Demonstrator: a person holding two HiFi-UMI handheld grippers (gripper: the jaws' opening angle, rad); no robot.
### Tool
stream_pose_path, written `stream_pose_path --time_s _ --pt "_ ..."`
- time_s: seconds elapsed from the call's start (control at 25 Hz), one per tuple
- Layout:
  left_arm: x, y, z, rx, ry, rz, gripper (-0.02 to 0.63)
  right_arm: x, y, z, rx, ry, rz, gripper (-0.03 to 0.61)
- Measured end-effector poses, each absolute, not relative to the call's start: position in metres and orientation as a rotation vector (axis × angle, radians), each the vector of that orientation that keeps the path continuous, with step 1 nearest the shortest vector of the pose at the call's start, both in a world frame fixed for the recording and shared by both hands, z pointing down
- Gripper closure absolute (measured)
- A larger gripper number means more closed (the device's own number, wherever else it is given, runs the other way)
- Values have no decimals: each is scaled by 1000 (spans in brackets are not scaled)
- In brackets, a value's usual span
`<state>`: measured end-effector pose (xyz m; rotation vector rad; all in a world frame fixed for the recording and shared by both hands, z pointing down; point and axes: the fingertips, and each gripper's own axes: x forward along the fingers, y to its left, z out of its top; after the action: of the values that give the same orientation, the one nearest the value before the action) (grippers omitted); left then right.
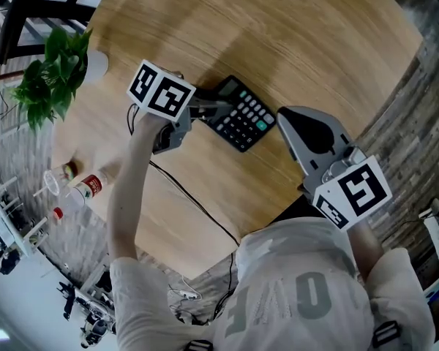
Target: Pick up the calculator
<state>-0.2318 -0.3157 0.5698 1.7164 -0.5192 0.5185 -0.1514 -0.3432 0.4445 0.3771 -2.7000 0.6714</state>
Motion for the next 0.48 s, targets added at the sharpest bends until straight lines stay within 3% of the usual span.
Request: stream_pose_path --time_s 0.48 --pt "-223 -325 521 1753 -760 417 492 -134 -329 402 401 -2771 583 560"
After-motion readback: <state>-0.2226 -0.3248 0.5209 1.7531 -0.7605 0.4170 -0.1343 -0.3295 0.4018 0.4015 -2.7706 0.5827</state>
